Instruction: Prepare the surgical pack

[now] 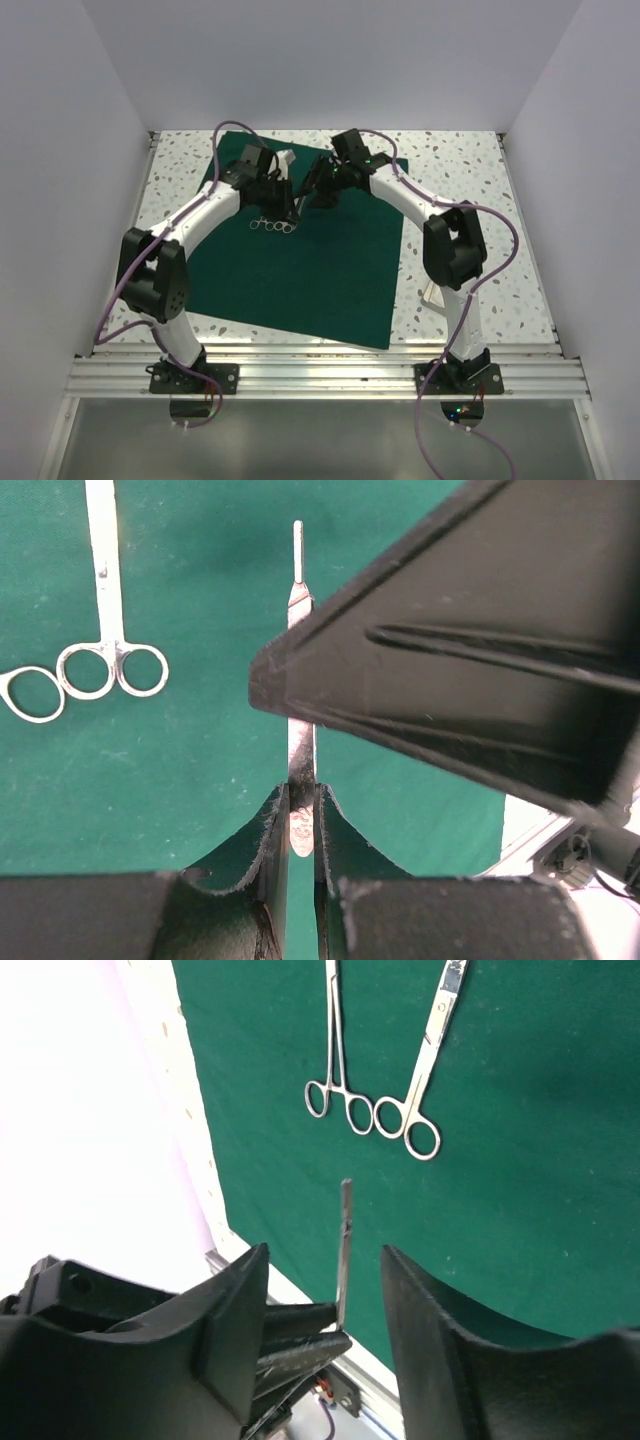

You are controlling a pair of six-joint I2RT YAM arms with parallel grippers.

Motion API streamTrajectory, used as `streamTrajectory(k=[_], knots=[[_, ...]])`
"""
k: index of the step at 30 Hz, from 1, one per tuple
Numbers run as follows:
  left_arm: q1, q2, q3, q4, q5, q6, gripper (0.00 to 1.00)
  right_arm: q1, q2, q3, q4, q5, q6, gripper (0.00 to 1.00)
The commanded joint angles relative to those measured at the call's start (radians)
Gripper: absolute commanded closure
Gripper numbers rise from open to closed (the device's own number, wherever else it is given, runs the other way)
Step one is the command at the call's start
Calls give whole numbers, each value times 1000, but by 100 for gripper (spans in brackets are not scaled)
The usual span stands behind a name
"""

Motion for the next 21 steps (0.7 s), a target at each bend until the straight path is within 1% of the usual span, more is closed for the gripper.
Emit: streamTrajectory(k=[1,4,6,7,8,9,11,12,13,14,15,16,17,19,20,21], knots=[[-4,-67,-3,48,32,-20,100,9,-14,-14,37,-10,21,50],[-4,-68,6,54,50,-20,100,20,-16,-15,37,-9,20,62],[-9,-65,12,60,61,-22,100,26,-14,-17,31,-12,23,73],[-12,-65,13,71,71,-22,100,24,-11,-14,23,-15,21,77],[-13,-65,15,77,78,-20,100,24,-11,-15,5,-17,18,93],[-15,-65,18,82,87,-17,100,26,-14,-20,-3,-23,12,100],[-15,-65,21,92,87,-4,100,21,-40,-47,-15,-7,0,100],[-15,-61,29,92,78,6,94,12,-51,-64,-22,-1,-6,100],[-10,-59,32,88,70,16,72,5,-80,-89,-43,19,-24,100],[-6,-59,35,83,56,38,64,-6,-95,-103,-95,26,-38,100],[2,-56,38,80,29,49,60,-31,-123,-153,-107,29,-54,100],[25,-53,38,79,16,59,52,-47,-149,-179,-123,37,-96,100],[39,-44,38,77,9,76,50,-83,-213,-202,-187,75,-120,100],[80,-24,43,66,-23,90,48,-124,-272,-268,-264,108,-199,100],[89,2,46,59,-37,104,48,-170,-339,-285,-378,173,-227,100],[96,17,58,50,-72,107,48,-192,-373,-302,-425,202,-256,100]])
